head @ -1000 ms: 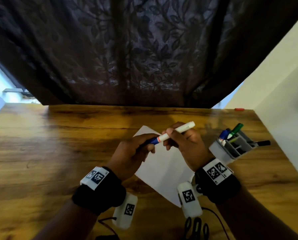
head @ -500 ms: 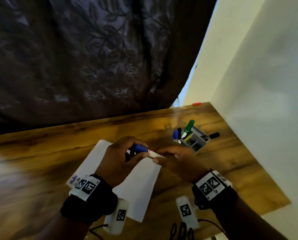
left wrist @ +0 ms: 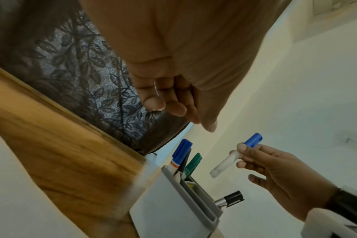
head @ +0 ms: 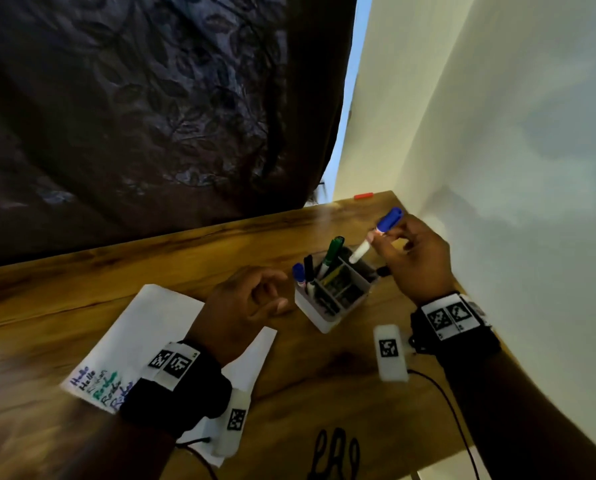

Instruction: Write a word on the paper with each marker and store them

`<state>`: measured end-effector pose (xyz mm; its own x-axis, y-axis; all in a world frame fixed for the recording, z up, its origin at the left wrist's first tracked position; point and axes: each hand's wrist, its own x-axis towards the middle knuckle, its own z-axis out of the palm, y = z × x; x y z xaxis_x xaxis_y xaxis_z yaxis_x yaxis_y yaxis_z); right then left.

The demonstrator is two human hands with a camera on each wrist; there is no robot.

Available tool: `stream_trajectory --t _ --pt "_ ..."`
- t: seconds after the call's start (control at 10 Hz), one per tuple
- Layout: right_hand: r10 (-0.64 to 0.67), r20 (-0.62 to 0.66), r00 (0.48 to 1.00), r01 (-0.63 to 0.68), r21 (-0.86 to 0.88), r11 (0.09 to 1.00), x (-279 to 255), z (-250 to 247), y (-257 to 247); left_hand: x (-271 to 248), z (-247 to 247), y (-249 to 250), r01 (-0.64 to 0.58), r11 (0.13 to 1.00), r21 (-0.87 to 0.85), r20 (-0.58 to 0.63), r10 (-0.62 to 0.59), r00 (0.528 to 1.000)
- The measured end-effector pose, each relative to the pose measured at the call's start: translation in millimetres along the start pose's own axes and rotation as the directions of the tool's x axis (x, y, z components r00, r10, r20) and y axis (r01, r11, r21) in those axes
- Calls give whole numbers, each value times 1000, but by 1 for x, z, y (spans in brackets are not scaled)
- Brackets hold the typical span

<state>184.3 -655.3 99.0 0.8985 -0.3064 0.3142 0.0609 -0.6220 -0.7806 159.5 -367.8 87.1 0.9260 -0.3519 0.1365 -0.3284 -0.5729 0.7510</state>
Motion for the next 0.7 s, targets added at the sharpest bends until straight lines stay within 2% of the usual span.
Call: stream_trajectory --t 0.1,0.2,0.3,0.6,0.7 --pt "39 30 999 -38 -52 998 13 1 6 -1 6 -3 20 1000 13 -16 -19 1000" --pt "100 138 985 -74 -183 980 18 5 16 -2 10 -5 31 999 28 -28 -30 999" --pt "126 196 973 -55 -331 942 16 12 25 -3 13 -5 24 999 37 -34 -23 999" --pt "87 206 975 -39 -227 973 11 19 41 -3 12 -3 57 998 37 -28 -56 998" --pt "117 181 976 -74 -229 971 9 16 40 -3 10 -4 72 997 15 -23 -71 997"
